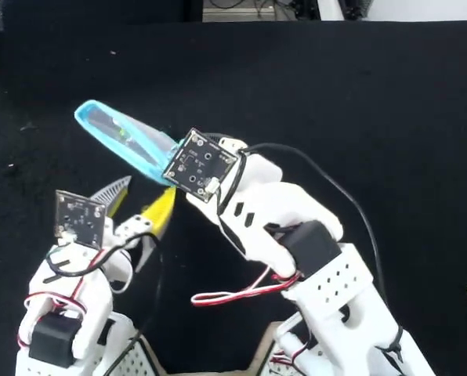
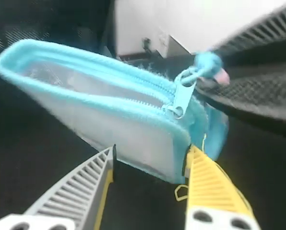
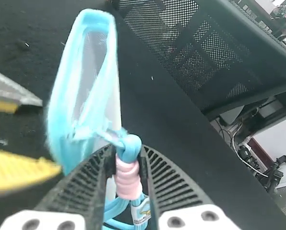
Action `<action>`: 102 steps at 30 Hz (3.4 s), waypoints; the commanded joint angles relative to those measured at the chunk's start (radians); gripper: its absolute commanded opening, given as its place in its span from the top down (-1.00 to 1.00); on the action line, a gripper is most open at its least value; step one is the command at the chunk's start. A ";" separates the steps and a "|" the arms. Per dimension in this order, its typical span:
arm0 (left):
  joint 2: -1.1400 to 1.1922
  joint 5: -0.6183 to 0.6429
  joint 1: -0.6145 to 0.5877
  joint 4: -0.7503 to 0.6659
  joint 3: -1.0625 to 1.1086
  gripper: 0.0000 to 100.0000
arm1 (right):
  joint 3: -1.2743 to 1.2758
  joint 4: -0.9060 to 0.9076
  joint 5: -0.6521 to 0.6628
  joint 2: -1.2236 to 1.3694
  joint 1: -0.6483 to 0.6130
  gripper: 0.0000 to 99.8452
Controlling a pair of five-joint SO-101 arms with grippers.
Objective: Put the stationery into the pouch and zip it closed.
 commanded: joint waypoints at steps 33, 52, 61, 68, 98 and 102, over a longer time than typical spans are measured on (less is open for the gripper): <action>0.017 0.169 0.030 -0.414 0.188 0.51 | -0.085 -0.018 -0.072 0.002 0.021 0.98; 0.009 0.046 -0.007 -0.371 0.159 0.80 | -0.090 -0.021 -0.072 0.002 0.023 0.98; 0.009 0.043 -0.007 -0.285 0.065 0.83 | -0.093 -0.028 -0.078 -0.018 0.021 0.98; 0.009 0.038 -0.007 -0.118 -0.108 0.83 | -0.079 -0.017 -0.078 -0.145 -0.061 0.98; 0.017 0.083 0.048 -0.489 0.280 0.58 | -0.010 0.002 -0.075 -0.174 -0.075 0.98; 0.017 0.126 -0.025 -0.520 0.291 0.58 | -0.008 0.002 -0.078 -0.173 -0.075 0.98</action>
